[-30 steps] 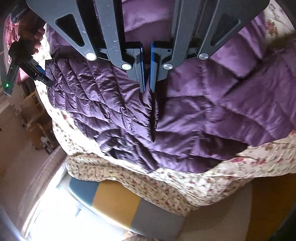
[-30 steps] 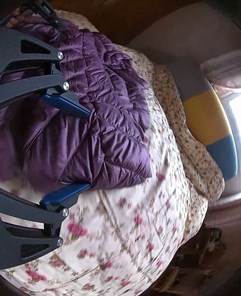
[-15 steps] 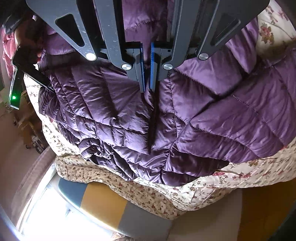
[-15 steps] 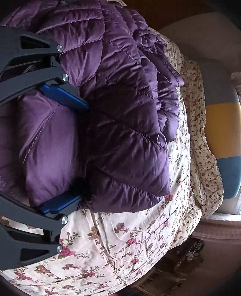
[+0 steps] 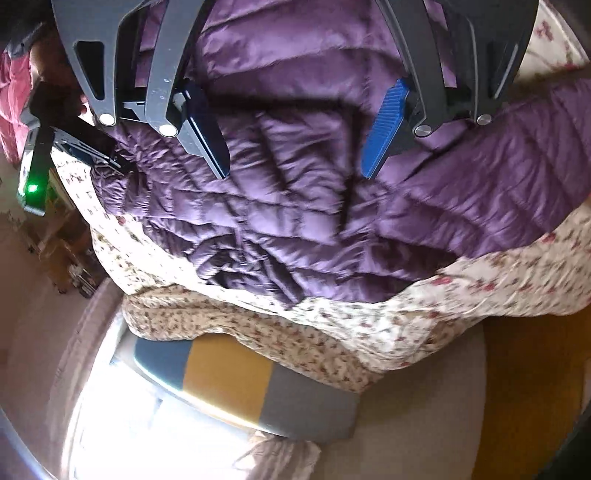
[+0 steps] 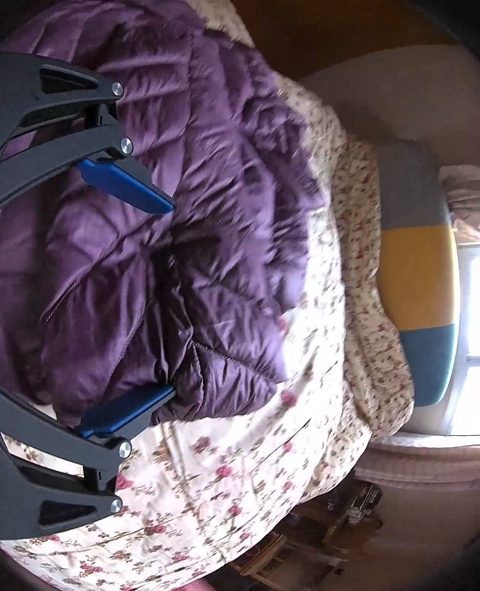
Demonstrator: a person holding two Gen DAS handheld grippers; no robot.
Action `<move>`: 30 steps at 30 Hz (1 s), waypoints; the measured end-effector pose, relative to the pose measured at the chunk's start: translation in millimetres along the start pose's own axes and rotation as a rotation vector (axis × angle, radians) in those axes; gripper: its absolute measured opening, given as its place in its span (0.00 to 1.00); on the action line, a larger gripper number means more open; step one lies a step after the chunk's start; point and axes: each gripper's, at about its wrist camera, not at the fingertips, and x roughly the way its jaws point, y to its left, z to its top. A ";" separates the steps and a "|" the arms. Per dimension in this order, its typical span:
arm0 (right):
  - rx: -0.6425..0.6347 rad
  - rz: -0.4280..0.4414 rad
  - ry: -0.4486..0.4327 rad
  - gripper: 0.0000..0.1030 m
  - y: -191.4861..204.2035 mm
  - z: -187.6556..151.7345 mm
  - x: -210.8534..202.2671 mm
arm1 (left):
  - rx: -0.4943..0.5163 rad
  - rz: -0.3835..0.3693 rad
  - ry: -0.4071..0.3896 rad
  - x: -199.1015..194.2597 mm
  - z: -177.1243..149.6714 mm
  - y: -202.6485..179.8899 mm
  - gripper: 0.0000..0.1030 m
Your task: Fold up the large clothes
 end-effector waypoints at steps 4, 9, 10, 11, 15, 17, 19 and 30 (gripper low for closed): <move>-0.064 0.009 -0.013 0.98 18.9 11.7 5.2 | 0.059 -0.003 0.027 23.3 6.2 -21.9 0.71; -0.064 -0.117 0.116 0.97 1.5 -7.7 32.3 | 0.040 0.031 0.101 57.9 -4.4 -15.5 0.71; -0.028 -0.099 0.117 0.97 -7.3 -10.8 31.0 | 0.030 0.029 0.110 61.7 -8.2 -11.8 0.71; 0.006 -0.087 0.115 0.97 -16.2 -13.7 27.4 | 0.027 0.015 0.111 64.4 -13.4 -8.9 0.71; 0.124 -0.123 0.050 0.97 -42.2 -14.2 -3.3 | 0.025 -0.004 0.093 60.5 -14.6 -6.6 0.71; 0.136 -0.118 -0.016 0.96 -42.9 -8.6 -19.0 | 0.010 -0.024 0.069 52.5 -10.7 -4.2 0.71; 0.115 -0.031 -0.030 0.95 -32.6 0.3 -23.1 | 0.007 -0.023 0.047 46.2 -7.6 -2.2 0.71; -0.060 -0.002 0.107 0.94 17.1 -5.1 46.9 | 0.022 0.020 0.096 60.5 -15.3 6.3 0.71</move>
